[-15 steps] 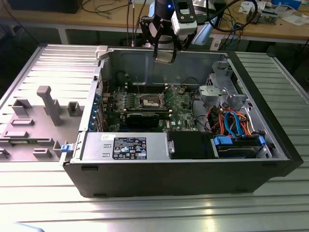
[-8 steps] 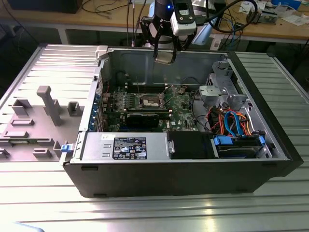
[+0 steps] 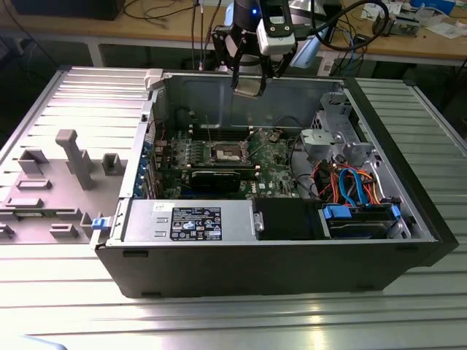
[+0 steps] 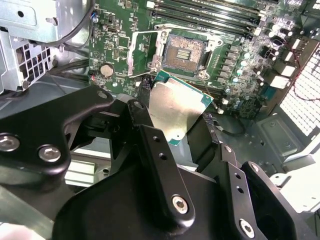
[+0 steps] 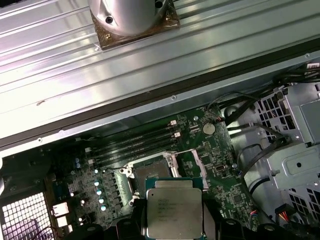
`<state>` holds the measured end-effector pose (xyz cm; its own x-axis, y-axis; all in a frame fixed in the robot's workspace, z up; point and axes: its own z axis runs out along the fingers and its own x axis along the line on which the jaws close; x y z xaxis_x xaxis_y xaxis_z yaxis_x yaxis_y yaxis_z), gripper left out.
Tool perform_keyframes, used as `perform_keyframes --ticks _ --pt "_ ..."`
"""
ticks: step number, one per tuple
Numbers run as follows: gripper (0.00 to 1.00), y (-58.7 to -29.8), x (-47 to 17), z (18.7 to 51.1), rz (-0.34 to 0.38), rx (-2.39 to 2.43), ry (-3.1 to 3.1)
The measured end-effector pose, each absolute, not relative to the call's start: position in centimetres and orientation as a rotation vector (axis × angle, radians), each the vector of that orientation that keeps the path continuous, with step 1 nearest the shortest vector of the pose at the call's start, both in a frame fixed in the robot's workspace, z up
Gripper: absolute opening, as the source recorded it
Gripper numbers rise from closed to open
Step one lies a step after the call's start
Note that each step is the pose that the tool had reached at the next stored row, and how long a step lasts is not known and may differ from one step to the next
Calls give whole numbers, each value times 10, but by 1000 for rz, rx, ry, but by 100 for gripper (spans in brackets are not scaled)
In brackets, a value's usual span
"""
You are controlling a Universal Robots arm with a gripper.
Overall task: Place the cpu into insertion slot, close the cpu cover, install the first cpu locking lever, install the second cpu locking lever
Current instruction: 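Place the cpu into insertion slot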
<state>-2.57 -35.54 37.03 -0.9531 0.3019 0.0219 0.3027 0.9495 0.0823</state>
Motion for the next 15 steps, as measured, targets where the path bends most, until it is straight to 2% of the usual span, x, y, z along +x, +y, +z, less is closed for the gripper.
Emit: perform_keyframes --ticks 15 --pt "54 -355 -26 370 -133 -493 -3091"
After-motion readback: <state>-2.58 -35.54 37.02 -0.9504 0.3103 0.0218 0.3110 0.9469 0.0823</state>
